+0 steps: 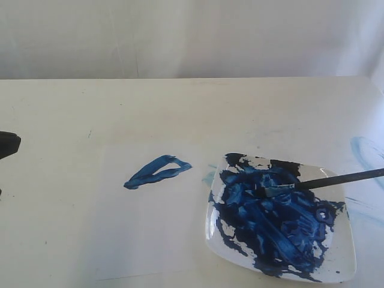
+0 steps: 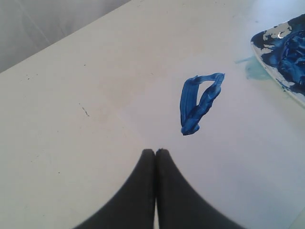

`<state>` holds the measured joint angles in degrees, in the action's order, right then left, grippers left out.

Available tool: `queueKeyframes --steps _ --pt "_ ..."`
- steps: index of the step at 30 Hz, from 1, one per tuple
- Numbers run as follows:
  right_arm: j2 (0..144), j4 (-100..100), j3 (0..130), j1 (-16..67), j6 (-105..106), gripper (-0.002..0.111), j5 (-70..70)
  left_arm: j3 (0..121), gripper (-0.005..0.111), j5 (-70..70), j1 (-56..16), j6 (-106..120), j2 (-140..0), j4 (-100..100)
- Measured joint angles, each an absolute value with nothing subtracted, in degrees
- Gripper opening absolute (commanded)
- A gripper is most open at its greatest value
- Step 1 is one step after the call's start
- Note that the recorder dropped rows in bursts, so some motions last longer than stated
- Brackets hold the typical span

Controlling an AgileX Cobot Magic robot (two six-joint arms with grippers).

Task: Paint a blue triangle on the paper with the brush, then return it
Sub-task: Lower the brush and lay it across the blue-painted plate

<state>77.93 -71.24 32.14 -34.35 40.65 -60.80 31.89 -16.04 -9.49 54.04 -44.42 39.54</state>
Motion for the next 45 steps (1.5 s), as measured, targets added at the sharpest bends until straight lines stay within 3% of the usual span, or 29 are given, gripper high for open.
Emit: queueKeyframes --steps 45 --pt "90.3 -80.8 29.0 -34.4 45.6 0.000 -51.8 31.9 0.000 -16.1 -9.5 54.0 -44.4 39.6"
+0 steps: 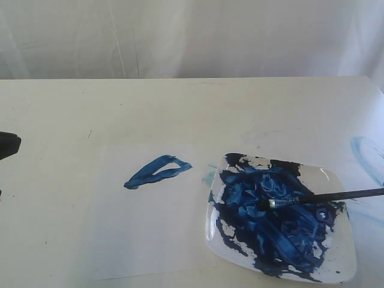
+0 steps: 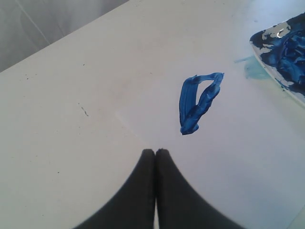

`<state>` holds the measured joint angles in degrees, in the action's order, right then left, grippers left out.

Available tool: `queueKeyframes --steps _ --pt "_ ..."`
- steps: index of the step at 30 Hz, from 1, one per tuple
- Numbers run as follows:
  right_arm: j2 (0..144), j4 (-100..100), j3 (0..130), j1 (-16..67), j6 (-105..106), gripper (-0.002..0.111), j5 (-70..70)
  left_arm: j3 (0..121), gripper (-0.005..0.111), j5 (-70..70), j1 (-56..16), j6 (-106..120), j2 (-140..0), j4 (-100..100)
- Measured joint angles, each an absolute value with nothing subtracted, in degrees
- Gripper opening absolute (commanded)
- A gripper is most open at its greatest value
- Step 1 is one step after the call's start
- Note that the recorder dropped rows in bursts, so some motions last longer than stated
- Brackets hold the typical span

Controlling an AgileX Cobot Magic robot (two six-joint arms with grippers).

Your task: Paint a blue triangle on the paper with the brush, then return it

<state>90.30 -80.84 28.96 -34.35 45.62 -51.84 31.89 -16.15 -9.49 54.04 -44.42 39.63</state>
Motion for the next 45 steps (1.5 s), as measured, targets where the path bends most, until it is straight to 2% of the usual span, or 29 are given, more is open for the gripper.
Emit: queueKeyframes --steps 14,40,43,45 --pt "90.8 -85.0 29.0 -34.4 48.7 0.000 -59.1 31.9 0.000 -16.2 -9.5 54.0 -44.4 39.6" --pt "110.9 -90.2 29.0 -34.4 58.1 0.000 -62.0 31.9 0.000 -16.0 -9.5 54.1 -44.4 40.0" --pt "111.2 -91.4 29.0 -34.4 59.1 0.006 -62.2 31.9 0.000 -16.0 -9.5 54.1 -44.4 40.0" --pt "111.2 -91.8 29.0 -34.4 59.6 0.017 -62.2 31.9 0.000 -16.0 -9.5 54.1 -44.4 40.0"
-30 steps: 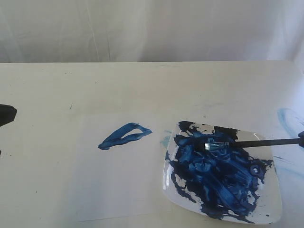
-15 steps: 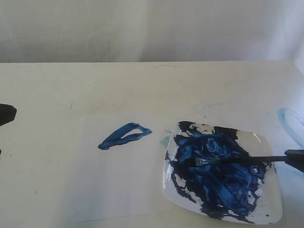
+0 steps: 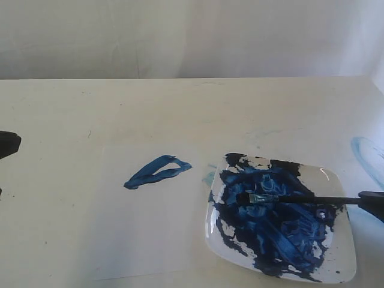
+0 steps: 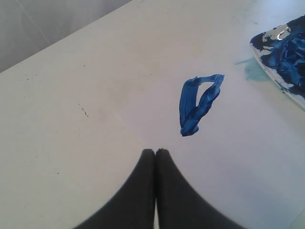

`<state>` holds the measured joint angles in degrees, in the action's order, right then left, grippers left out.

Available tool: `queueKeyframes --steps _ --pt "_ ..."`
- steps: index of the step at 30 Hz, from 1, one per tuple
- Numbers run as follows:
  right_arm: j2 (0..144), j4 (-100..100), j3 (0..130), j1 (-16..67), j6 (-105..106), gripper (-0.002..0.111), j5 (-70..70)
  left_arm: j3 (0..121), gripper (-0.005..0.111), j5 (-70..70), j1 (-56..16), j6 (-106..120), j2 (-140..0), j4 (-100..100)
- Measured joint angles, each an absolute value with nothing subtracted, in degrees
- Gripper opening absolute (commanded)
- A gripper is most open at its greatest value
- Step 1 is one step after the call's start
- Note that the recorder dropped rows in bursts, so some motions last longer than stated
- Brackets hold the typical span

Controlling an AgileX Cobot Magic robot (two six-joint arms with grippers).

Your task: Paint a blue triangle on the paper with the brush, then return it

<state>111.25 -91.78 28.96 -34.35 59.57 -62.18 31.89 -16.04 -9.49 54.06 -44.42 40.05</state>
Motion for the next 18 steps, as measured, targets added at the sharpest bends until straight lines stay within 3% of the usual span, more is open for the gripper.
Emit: queueKeyframes --steps 5,7,18 --pt "111.2 -92.4 29.0 -34.4 60.5 0.043 -62.2 31.9 0.000 -16.0 -9.5 54.1 -44.4 40.0" --pt "111.2 -92.4 29.0 -34.4 60.6 0.049 -62.7 31.9 0.000 -16.0 -9.5 54.1 -44.4 40.0" --pt "111.2 -90.7 29.0 -34.4 65.1 0.045 -69.0 31.9 0.000 -16.0 -9.5 54.1 -44.4 40.0"
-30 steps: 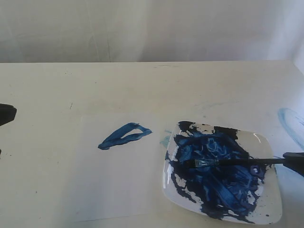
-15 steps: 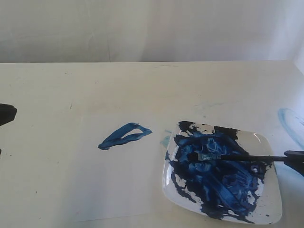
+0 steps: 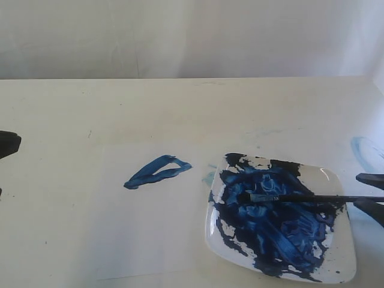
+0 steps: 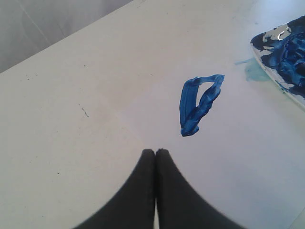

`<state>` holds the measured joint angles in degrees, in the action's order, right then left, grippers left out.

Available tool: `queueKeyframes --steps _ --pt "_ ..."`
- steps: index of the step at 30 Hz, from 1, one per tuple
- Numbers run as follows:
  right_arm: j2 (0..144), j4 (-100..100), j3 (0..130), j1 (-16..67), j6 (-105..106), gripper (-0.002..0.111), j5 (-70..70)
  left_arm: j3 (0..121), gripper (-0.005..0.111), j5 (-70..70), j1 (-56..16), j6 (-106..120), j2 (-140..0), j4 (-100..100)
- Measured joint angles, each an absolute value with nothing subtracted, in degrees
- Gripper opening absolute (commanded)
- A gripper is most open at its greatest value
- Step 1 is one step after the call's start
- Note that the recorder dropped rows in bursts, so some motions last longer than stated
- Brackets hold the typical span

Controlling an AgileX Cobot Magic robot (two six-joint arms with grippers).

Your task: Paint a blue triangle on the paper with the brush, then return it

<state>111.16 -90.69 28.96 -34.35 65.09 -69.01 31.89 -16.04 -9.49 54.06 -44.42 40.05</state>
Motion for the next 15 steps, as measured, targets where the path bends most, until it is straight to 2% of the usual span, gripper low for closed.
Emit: queueKeyframes --steps 5,15 --pt "109.6 -85.3 29.0 -34.4 65.3 0.041 -69.0 31.9 0.000 -16.0 -9.5 54.1 -44.4 40.0" --pt "96.3 -76.8 28.7 -34.4 65.5 0.011 -69.0 31.9 0.000 -16.0 -9.5 54.2 -44.4 40.2"
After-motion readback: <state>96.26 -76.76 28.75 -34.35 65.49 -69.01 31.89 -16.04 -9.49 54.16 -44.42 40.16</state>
